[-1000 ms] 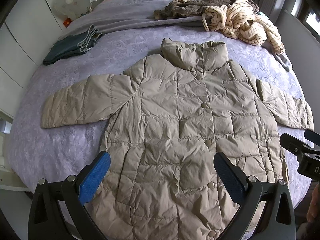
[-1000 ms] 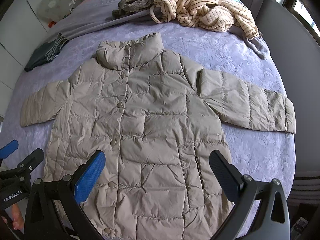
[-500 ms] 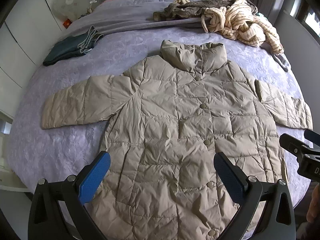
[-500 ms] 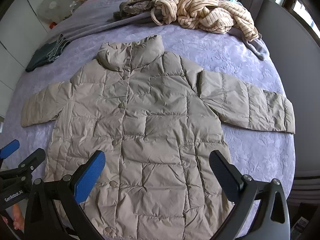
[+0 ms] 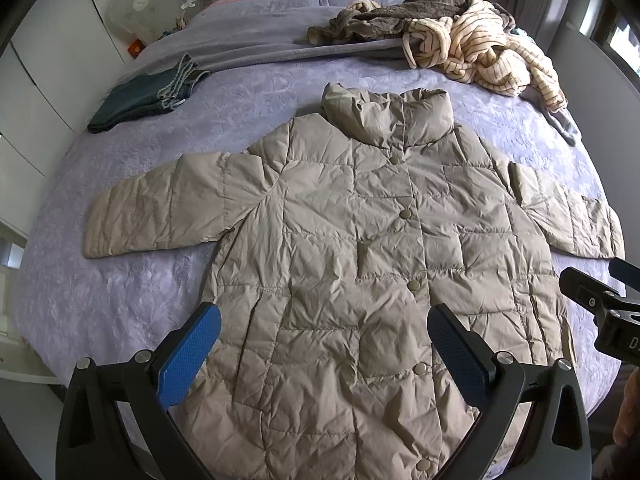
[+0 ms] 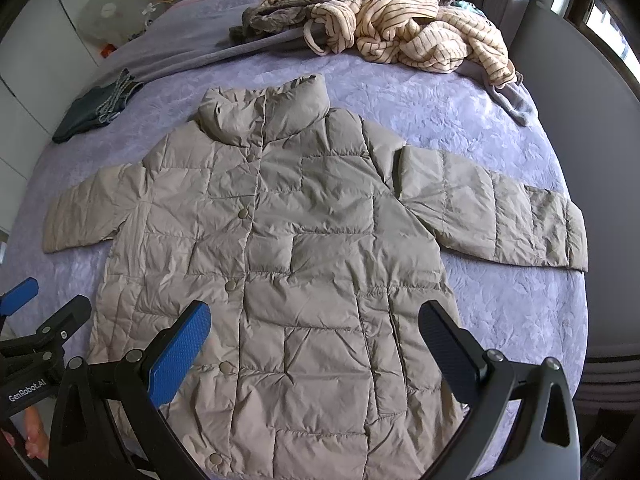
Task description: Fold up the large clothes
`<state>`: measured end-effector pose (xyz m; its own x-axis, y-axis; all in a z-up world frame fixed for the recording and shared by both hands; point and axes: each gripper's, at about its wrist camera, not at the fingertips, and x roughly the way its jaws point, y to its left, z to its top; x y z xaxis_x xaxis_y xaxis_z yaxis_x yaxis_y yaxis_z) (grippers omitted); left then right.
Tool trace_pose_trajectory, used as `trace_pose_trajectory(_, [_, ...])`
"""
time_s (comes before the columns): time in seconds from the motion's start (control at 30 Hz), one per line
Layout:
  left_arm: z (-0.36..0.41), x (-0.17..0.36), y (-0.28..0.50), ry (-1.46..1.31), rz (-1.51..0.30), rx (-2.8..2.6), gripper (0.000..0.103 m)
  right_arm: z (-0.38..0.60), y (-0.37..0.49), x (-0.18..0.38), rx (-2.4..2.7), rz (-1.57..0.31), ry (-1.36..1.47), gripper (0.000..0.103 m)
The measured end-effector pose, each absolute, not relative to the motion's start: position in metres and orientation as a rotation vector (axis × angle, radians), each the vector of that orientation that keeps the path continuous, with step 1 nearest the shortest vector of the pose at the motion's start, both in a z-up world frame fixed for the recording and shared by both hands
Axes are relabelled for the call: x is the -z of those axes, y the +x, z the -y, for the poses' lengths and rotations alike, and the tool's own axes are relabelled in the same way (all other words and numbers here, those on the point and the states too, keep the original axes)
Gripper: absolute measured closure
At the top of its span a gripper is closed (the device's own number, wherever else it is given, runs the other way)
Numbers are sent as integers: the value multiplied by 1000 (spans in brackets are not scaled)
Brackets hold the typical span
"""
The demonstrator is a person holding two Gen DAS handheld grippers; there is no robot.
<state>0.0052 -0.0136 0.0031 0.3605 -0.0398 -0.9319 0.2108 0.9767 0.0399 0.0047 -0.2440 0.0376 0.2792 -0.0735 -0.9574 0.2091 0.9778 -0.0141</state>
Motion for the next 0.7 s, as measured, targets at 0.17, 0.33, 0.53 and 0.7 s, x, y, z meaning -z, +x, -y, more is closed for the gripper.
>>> trace_pose_trajectory(0.17, [13,-3,5,162,-1193,164,0,243,5,-39,191,-1271,118,0])
trace_pose_trajectory(0.33, [15,-3,6,162,-1193,163,0,242,4,-40,190,-1270,119,0])
trace_pose_trajectory(0.53, [15,-2,6,162,-1192,163,0,242,4,-41,191,-1270,119,0])
trace_pose_trajectory(0.7, [15,-1,7,162,-1191,164,0,241,4,-41,189,-1269,118,0])
